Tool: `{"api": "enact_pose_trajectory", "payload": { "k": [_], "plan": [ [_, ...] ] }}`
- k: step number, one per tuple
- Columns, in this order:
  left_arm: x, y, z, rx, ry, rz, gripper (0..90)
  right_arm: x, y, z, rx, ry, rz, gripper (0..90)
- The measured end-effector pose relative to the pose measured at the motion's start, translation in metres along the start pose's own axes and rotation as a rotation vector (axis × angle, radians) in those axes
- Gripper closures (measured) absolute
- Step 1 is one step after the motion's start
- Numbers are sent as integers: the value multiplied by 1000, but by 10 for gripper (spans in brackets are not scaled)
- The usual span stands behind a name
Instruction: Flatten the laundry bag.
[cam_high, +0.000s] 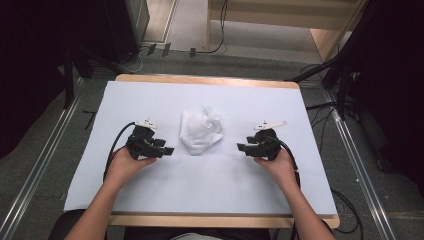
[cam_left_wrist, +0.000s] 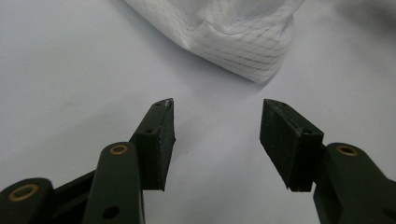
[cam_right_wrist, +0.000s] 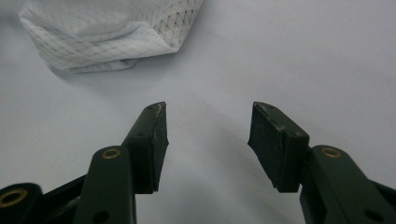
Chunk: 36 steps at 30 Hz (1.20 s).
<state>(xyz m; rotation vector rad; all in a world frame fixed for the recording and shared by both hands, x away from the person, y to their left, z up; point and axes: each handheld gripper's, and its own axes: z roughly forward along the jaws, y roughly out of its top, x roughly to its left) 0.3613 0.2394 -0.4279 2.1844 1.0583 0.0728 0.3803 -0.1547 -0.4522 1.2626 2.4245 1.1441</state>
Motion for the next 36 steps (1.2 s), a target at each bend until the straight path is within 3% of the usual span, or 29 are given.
{"api": "enact_pose_trajectory", "payload": {
  "k": [9, 22, 27, 36],
  "plan": [
    [-4, 0, -1, -18, -2, 11, 437, 3, 3, 2, 9, 2, -8, 499],
    [-11, 3, 5, -3, -17, 42, 419, 13, 3, 2, 14, 18, -8, 511],
    [-13, 9, 7, -1, -25, 30, 403, 12, 3, 5, 20, 21, -6, 508],
    [-12, 28, 3, -5, -24, 68, 386, 15, 5, 4, 25, 43, -9, 522]
  ]
}}
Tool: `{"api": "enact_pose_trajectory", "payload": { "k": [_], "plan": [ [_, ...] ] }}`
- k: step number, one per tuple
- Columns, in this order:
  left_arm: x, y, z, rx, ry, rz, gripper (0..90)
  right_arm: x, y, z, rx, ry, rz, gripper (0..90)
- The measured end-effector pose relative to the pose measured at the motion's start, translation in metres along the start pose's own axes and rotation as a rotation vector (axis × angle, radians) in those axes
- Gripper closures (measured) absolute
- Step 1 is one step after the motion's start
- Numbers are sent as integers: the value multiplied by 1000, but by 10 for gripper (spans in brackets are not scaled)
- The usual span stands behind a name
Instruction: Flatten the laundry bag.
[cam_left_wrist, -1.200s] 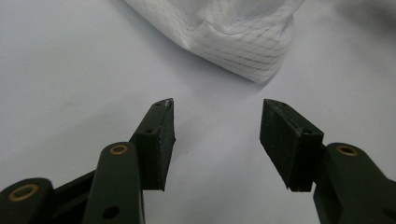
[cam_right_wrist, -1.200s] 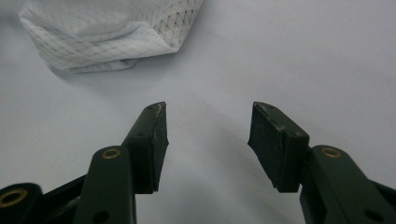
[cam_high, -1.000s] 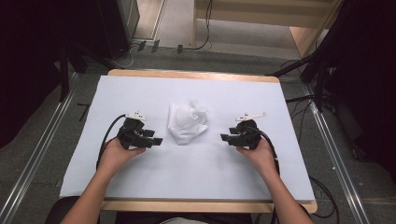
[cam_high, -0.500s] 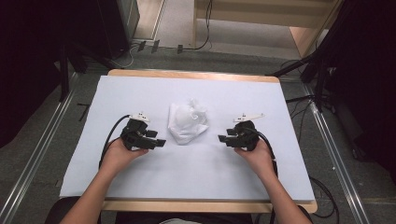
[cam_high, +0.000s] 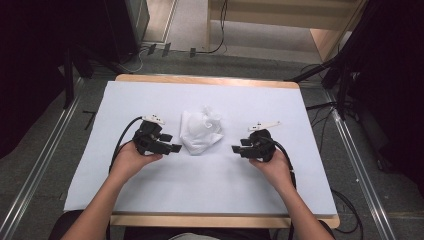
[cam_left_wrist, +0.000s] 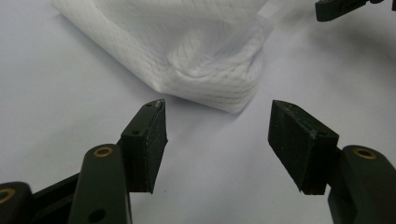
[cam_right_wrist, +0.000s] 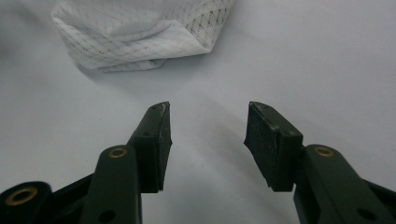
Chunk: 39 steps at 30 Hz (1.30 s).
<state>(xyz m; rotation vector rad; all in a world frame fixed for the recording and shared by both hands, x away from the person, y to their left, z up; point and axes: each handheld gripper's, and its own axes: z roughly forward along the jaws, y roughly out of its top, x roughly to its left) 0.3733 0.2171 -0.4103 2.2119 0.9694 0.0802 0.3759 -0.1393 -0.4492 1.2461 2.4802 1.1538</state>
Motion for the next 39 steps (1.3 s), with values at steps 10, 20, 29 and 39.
{"api": "enact_pose_trajectory", "payload": {
  "k": [10, 20, 29, 39],
  "plan": [
    [-8, 30, 6, 12, 8, 56, 388, 8, 12, 7, 3, 4, -7, 537],
    [-12, 51, 22, -8, -6, 77, 358, 10, 14, 14, 16, 5, -5, 546],
    [-10, 57, 33, -32, 34, 55, 482, 15, 18, 20, 12, 4, 11, 557],
    [3, 53, 35, -58, -23, 1, 900, 18, 17, 24, 14, 1, 5, 568]
  ]
}}
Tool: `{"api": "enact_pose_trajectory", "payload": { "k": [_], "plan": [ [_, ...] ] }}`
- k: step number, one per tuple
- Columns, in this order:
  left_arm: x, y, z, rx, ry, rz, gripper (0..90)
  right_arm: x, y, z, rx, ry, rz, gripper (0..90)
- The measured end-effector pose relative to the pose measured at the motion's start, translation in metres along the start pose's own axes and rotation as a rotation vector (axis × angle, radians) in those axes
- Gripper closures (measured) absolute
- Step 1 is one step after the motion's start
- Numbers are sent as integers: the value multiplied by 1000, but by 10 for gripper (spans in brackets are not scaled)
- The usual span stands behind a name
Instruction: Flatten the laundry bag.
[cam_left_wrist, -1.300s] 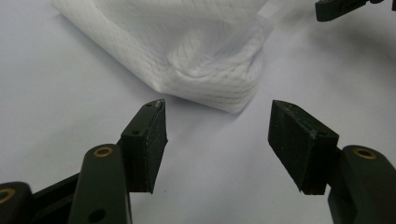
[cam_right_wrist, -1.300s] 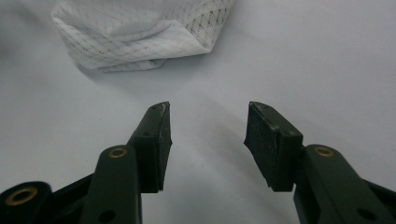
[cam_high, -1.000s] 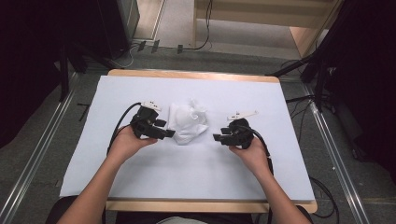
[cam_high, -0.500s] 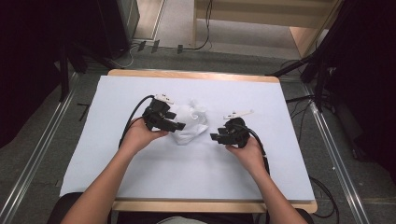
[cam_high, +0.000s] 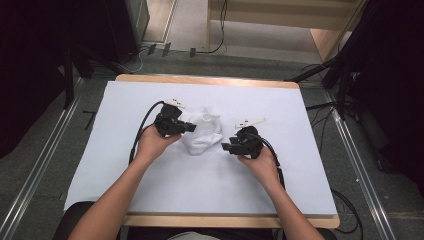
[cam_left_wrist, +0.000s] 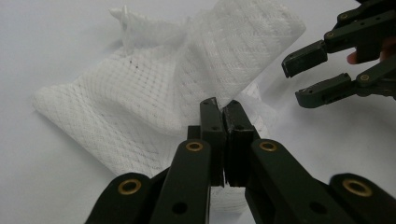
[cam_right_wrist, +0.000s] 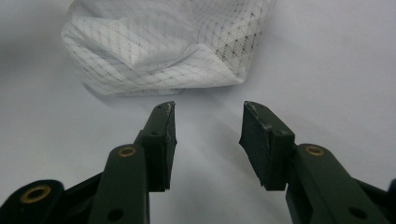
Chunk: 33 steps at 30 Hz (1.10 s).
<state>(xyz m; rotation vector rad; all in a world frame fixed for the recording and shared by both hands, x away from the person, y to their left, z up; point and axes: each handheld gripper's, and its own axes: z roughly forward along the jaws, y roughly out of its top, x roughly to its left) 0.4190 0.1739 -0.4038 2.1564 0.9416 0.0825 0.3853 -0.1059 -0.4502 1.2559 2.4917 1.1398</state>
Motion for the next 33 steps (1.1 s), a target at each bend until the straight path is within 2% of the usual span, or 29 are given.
{"api": "enact_pose_trajectory", "payload": {
  "k": [4, 10, 14, 19, 33],
  "plan": [
    [5, -4, -9, -24, -11, -22, 900, -2, 1, -2, -12, 5, 8, 594],
    [15, -13, -28, -66, 1, -70, 900, -1, 5, -5, -33, 11, 7, 631],
    [22, -21, -37, -85, 7, -109, 900, 2, 7, -4, -36, 15, -11, 643],
    [28, -30, -45, -97, 13, -138, 900, 6, 10, -1, -26, 21, -31, 654],
    [48, -58, -57, -99, 48, -244, 900, 5, 18, 2, -42, 34, -26, 656]
  ]
}}
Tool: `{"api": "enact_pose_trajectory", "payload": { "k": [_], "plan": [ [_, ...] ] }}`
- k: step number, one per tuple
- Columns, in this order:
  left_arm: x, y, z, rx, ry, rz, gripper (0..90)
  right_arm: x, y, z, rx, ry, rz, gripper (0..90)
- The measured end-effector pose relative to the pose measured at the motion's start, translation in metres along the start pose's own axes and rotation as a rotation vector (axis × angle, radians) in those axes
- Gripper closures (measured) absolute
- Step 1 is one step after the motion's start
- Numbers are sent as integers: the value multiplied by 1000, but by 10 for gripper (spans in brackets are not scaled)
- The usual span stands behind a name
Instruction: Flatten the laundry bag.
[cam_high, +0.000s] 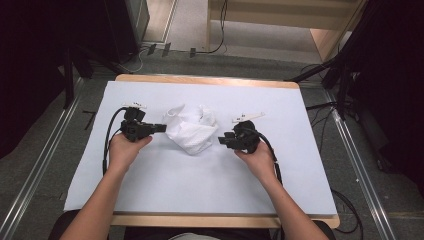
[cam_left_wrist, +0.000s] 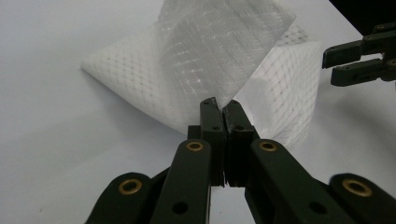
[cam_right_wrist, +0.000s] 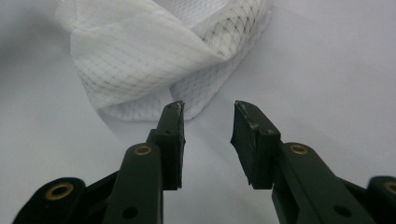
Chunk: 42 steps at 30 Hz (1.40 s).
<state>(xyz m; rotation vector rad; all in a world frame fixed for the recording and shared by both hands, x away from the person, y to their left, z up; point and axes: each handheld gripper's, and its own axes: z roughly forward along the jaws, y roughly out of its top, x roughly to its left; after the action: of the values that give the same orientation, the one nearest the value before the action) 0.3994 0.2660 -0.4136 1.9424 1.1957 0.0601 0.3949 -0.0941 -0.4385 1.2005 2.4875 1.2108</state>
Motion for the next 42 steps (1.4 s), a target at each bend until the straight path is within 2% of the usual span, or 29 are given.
{"api": "enact_pose_trajectory", "payload": {
  "k": [10, 16, 21, 28, 32, 37, 40, 42],
  "plan": [
    [18, -15, -3, 28, 23, -70, 899, 7, 4, 13, 21, 16, -32, 688],
    [23, -20, -8, 42, 27, -86, 867, 11, 12, 24, 23, 38, -30, 718],
    [27, -24, -13, 69, 55, -85, 829, 19, 15, 35, 42, 52, -56, 733],
    [29, -25, -35, 29, 60, -71, 717, 22, 16, 38, 47, 58, -67, 739],
    [30, -23, -51, 6, 63, -77, 676, 20, 18, 34, 16, 59, -58, 746],
    [23, -17, -62, -24, 57, -55, 661, 27, 22, 32, -14, 67, -65, 755],
    [15, -12, -61, -16, 55, -32, 652, 33, 26, 35, -29, 92, -63, 798],
    [11, -11, -60, -11, 47, -16, 640, 38, 29, 39, -34, 108, -69, 863]
  ]
}}
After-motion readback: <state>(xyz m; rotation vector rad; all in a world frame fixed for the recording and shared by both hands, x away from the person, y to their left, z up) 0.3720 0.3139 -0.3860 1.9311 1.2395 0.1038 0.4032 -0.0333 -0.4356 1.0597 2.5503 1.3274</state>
